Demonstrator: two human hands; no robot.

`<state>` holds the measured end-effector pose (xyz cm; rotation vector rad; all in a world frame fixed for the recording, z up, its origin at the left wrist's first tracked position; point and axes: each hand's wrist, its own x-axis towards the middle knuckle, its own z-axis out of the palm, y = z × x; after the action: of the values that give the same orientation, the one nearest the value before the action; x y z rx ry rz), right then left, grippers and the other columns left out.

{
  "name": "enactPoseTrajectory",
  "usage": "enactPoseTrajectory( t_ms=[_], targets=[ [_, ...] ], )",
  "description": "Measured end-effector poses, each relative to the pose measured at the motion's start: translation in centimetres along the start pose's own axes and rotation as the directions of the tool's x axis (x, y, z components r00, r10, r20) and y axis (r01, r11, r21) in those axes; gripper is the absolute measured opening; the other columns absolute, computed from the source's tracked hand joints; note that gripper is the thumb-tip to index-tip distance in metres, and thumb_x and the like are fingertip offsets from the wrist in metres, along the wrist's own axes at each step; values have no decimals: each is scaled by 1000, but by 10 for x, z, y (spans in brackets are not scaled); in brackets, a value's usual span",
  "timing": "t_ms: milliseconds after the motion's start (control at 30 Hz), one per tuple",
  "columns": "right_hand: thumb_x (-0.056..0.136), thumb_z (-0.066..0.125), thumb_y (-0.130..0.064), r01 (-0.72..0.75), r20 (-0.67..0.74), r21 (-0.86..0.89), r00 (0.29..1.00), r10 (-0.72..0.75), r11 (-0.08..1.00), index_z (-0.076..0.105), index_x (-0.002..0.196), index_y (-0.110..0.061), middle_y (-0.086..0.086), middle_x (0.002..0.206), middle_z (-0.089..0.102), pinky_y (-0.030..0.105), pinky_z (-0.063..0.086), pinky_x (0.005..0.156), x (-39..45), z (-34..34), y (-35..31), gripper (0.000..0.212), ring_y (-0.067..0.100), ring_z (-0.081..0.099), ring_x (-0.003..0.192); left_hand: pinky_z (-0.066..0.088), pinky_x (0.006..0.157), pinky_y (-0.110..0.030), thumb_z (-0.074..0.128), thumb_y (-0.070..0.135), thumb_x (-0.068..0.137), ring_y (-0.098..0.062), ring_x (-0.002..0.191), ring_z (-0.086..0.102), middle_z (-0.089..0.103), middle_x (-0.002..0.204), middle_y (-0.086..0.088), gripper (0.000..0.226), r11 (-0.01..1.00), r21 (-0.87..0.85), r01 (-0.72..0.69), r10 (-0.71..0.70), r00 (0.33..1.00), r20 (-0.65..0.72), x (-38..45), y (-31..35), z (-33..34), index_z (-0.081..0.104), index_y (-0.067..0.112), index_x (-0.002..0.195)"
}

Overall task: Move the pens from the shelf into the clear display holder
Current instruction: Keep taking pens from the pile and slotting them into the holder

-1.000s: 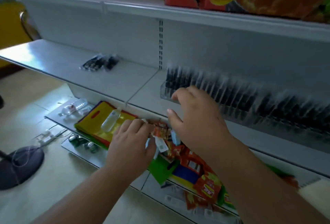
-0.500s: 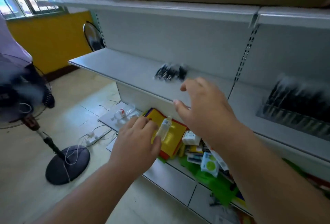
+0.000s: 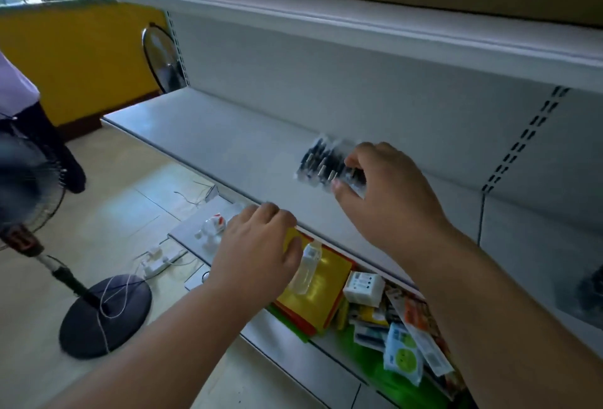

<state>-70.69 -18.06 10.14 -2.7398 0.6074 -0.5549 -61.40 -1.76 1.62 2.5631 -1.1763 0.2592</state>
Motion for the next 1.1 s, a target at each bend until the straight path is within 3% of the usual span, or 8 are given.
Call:
enactPoseTrajectory(
  t_ms=[400,633,833,1100],
  targets=[
    [91,60,-42,-223,-111,-90,971,212,971,55,112,-23,-2,106,56,36,48,84,77,55,-14,29,17,55,96,39,98,-35,48,47,95,-20,115,51,60,120,5,37,972,-165,-169,184,980,77,144,-77,37,59,25,123],
    [91,59,-43,-459,-173,-64,880,443,886,56,114,-22,-8,107,52,29,39,79,80,74,-20,31,14,52,100,36,103,-38,46,64,91,-25,125,44,52,132,-2,60,931,-118,-346,365,887,282,207,-97,61,49,21,133],
    [91,59,-42,-517,-211,-87,845,491,852,57,114,-22,-11,102,48,26,34,76,85,79,-34,30,13,50,99,38,98,-41,37,57,96,-31,119,48,56,125,-10,54,958,-182,-219,267,914,305,239,-95,70,57,13,121],
    [92,60,-41,-514,-231,-71,842,487,855,57,114,-23,-11,106,52,27,36,76,87,85,-36,29,12,52,100,42,92,-39,49,45,91,-33,114,51,56,119,-12,42,954,-195,-226,278,912,301,246,-95,76,57,11,115]
  ],
)
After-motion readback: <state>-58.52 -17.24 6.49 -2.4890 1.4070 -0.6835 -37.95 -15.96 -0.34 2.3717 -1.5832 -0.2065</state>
